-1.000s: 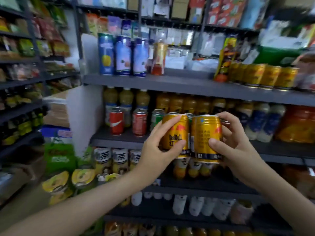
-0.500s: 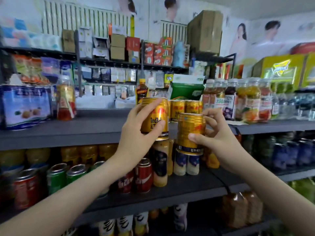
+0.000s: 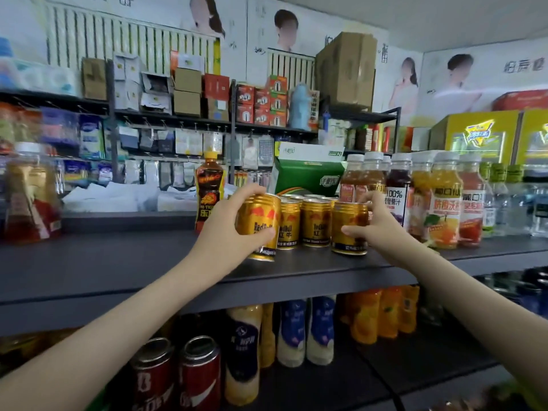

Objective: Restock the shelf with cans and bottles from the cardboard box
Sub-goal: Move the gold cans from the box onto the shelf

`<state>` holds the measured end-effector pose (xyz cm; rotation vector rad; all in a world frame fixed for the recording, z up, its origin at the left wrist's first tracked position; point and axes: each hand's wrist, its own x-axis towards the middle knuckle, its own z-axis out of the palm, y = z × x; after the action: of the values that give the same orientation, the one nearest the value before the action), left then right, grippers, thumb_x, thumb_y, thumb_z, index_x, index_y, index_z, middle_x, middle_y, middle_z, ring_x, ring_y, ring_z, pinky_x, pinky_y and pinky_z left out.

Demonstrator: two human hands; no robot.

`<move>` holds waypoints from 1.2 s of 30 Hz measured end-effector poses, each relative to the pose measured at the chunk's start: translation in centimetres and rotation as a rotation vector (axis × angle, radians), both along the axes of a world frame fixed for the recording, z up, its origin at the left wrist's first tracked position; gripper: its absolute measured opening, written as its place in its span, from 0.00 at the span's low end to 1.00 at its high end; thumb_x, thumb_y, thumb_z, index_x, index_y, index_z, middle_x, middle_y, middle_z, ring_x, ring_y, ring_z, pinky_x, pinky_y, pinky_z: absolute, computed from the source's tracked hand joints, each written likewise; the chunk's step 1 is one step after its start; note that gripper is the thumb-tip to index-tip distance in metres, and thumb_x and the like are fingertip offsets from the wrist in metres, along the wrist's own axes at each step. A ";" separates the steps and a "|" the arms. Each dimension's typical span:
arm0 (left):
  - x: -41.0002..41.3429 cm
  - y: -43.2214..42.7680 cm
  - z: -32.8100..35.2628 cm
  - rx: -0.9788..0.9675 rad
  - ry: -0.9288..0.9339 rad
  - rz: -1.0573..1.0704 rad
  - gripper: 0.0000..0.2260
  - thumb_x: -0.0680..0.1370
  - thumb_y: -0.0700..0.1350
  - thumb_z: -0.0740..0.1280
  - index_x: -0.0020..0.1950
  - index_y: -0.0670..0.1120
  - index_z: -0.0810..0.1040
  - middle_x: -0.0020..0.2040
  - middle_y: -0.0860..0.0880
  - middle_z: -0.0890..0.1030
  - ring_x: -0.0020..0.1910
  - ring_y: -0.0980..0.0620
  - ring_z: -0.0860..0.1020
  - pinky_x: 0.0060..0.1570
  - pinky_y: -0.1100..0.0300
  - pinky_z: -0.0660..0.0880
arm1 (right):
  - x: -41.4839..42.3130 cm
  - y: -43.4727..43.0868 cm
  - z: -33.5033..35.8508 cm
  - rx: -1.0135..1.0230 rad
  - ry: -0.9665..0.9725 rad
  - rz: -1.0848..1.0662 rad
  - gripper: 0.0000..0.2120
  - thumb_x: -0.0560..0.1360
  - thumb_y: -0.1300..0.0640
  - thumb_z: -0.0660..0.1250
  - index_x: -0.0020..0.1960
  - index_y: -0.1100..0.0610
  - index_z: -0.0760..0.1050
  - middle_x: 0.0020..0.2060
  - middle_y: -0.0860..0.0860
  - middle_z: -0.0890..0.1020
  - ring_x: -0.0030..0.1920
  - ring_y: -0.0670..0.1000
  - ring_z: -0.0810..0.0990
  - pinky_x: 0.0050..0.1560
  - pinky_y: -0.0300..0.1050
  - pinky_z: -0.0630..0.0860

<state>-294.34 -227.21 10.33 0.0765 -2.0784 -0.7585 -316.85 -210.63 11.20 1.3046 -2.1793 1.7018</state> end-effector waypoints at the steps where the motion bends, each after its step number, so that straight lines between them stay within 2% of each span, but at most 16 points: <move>1: -0.3 0.0 -0.1 0.000 -0.001 0.001 0.25 0.71 0.47 0.74 0.61 0.66 0.69 0.67 0.55 0.70 0.60 0.52 0.73 0.58 0.55 0.74 | -0.9 -0.3 0.0 0.021 0.011 -0.010 0.24 0.72 0.69 0.70 0.58 0.57 0.59 0.50 0.56 0.74 0.46 0.57 0.79 0.46 0.50 0.80; 3: -0.5 0.1 -0.4 0.018 0.006 0.003 0.24 0.72 0.46 0.74 0.60 0.65 0.68 0.64 0.57 0.71 0.58 0.56 0.74 0.56 0.58 0.74 | -2.7 -1.1 -0.2 0.083 0.076 -0.036 0.25 0.72 0.68 0.70 0.56 0.53 0.57 0.54 0.60 0.73 0.48 0.56 0.77 0.42 0.44 0.77; 4: -0.6 0.1 -0.5 0.033 0.014 0.009 0.24 0.72 0.46 0.74 0.60 0.65 0.68 0.62 0.58 0.72 0.57 0.57 0.74 0.54 0.61 0.74 | -3.6 -1.4 -0.3 0.108 0.113 -0.046 0.25 0.72 0.67 0.71 0.56 0.51 0.57 0.56 0.61 0.72 0.51 0.57 0.76 0.42 0.43 0.76; 7: -0.8 0.3 -0.6 0.072 0.021 0.040 0.24 0.72 0.46 0.73 0.61 0.63 0.68 0.58 0.59 0.73 0.54 0.57 0.76 0.48 0.65 0.74 | -5.3 -2.0 -0.5 0.186 0.195 -0.049 0.26 0.73 0.65 0.70 0.58 0.49 0.56 0.58 0.58 0.69 0.58 0.59 0.73 0.52 0.48 0.74; 11: -1.1 0.4 -0.9 0.042 -0.006 0.126 0.25 0.72 0.47 0.73 0.63 0.64 0.67 0.61 0.54 0.72 0.57 0.54 0.75 0.52 0.60 0.75 | -5.7 -2.1 -0.2 0.257 0.247 -0.053 0.26 0.74 0.62 0.69 0.62 0.50 0.57 0.63 0.58 0.65 0.60 0.57 0.70 0.64 0.54 0.70; 14: -1.3 0.4 -1.0 0.026 -0.023 0.211 0.25 0.73 0.49 0.72 0.64 0.65 0.66 0.62 0.52 0.72 0.57 0.53 0.74 0.56 0.53 0.76 | -5.3 -2.5 -0.2 0.244 0.275 -0.080 0.28 0.74 0.61 0.71 0.67 0.53 0.59 0.64 0.58 0.63 0.56 0.53 0.67 0.59 0.46 0.67; 16: -1.4 0.4 -0.9 0.016 -0.036 0.250 0.25 0.72 0.50 0.72 0.65 0.65 0.66 0.62 0.52 0.72 0.56 0.53 0.75 0.56 0.52 0.76 | -5.1 -2.7 -0.1 0.263 0.307 -0.088 0.29 0.73 0.59 0.71 0.69 0.53 0.60 0.64 0.59 0.63 0.54 0.53 0.66 0.58 0.45 0.67; 20: -1.8 0.4 -0.9 0.013 -0.028 0.294 0.26 0.72 0.49 0.73 0.63 0.63 0.64 0.62 0.50 0.71 0.54 0.53 0.75 0.47 0.64 0.73 | -5.3 -2.6 -0.1 0.258 0.324 -0.080 0.30 0.72 0.56 0.73 0.68 0.52 0.61 0.63 0.59 0.64 0.54 0.54 0.68 0.59 0.47 0.69; 23: -2.5 0.2 -0.9 0.023 -0.052 0.328 0.28 0.70 0.47 0.75 0.60 0.58 0.59 0.61 0.48 0.68 0.56 0.50 0.74 0.47 0.63 0.72 | -5.2 -2.4 -0.2 0.245 0.353 -0.086 0.30 0.72 0.54 0.73 0.68 0.51 0.61 0.62 0.58 0.64 0.53 0.55 0.70 0.56 0.45 0.70; 27: -3.3 0.3 -0.9 0.020 -0.101 0.369 0.30 0.70 0.45 0.75 0.57 0.53 0.55 0.61 0.48 0.64 0.58 0.49 0.72 0.49 0.63 0.72 | -4.7 -2.7 -0.5 0.247 0.404 -0.163 0.30 0.71 0.51 0.73 0.68 0.52 0.62 0.62 0.60 0.64 0.55 0.64 0.74 0.60 0.55 0.74; 30: -3.4 0.1 -0.7 0.032 -0.136 0.377 0.30 0.70 0.46 0.75 0.58 0.52 0.55 0.62 0.46 0.67 0.57 0.48 0.74 0.52 0.59 0.74 | -4.9 -2.5 -0.5 0.254 0.396 -0.132 0.31 0.71 0.51 0.73 0.69 0.52 0.62 0.63 0.60 0.63 0.55 0.64 0.75 0.59 0.57 0.75; 33: -3.6 0.0 -0.5 0.054 -0.165 0.365 0.30 0.71 0.46 0.75 0.59 0.52 0.56 0.62 0.46 0.68 0.55 0.49 0.75 0.49 0.62 0.74 | -5.6 -1.9 -0.3 0.249 0.385 -0.052 0.32 0.71 0.52 0.74 0.70 0.51 0.62 0.63 0.58 0.64 0.56 0.58 0.72 0.60 0.51 0.73; 36: -3.7 0.0 -0.1 0.083 -0.193 0.339 0.30 0.71 0.47 0.75 0.61 0.54 0.57 0.61 0.48 0.69 0.55 0.52 0.75 0.47 0.65 0.72 | -6.4 -1.7 0.0 0.246 0.369 0.000 0.33 0.70 0.54 0.74 0.70 0.52 0.63 0.62 0.56 0.66 0.55 0.53 0.69 0.56 0.43 0.70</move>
<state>-298.01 -227.19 10.19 0.5524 -2.1370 -0.6466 -323.26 -212.33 11.25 1.5280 -2.2068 1.1033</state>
